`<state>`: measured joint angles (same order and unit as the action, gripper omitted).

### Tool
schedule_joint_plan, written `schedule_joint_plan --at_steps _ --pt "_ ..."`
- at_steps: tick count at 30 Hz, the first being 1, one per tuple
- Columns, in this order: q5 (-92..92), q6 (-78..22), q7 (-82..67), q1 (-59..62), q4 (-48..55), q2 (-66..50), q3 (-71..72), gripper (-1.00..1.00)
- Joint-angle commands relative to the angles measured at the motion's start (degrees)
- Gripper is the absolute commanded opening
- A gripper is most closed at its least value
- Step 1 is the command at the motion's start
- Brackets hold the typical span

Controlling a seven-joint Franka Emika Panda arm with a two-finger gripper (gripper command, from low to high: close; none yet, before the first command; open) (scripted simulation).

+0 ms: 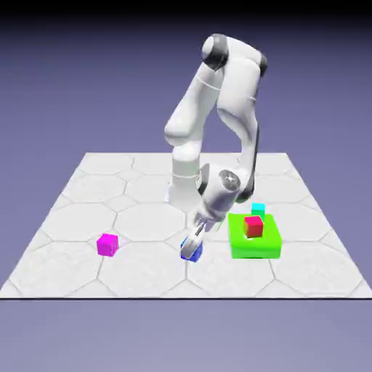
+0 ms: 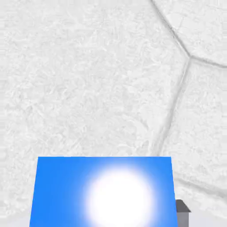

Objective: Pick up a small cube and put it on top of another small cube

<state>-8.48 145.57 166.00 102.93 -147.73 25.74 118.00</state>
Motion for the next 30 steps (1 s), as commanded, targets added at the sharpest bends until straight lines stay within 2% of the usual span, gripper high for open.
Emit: schedule_joint_plan --at_steps 1,3,26,30 --pt "0.1 -1.2 0.0 -2.1 0.0 -0.6 -2.0 -1.0" --pt "0.2 -2.1 0.0 -3.7 0.0 -1.0 -3.7 -1.0" --pt "57.0 -1.1 0.0 41.6 -4.0 -29.7 -6.0 -1.0" --pt "50.9 4.5 -3.8 44.5 -4.3 -23.5 -3.0 -1.0"
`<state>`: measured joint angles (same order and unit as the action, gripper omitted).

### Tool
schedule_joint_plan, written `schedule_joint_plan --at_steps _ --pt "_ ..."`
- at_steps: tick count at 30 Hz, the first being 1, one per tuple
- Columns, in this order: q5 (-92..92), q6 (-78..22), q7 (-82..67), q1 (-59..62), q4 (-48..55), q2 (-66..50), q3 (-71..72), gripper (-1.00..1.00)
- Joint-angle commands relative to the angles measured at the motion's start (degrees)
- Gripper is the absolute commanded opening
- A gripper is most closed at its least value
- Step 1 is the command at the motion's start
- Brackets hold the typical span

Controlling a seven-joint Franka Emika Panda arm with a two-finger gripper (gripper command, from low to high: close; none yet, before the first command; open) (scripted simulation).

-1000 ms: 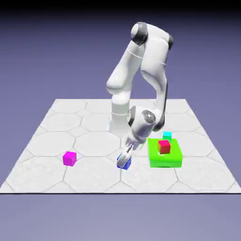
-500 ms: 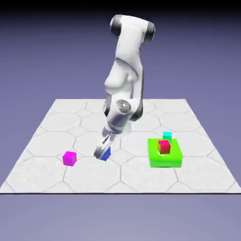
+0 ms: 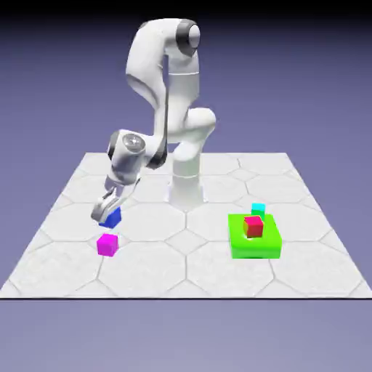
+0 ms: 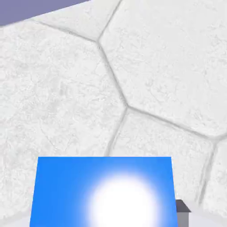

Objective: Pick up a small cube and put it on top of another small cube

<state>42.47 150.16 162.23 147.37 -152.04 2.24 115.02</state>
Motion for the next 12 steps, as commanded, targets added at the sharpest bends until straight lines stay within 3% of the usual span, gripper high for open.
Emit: schedule_joint_plan --at_steps 1,9,10,12 --pt "-2.0 1.8 -1.3 1.0 -0.1 2.1 1.0 -1.0" --pt "-16.5 15.4 -10.4 8.0 -0.8 17.0 8.1 -1.0" --pt "-16.5 15.4 -10.4 8.0 -0.8 17.0 8.1 1.0" --pt "-14.5 13.5 -9.1 7.0 -0.7 14.9 7.1 1.0"
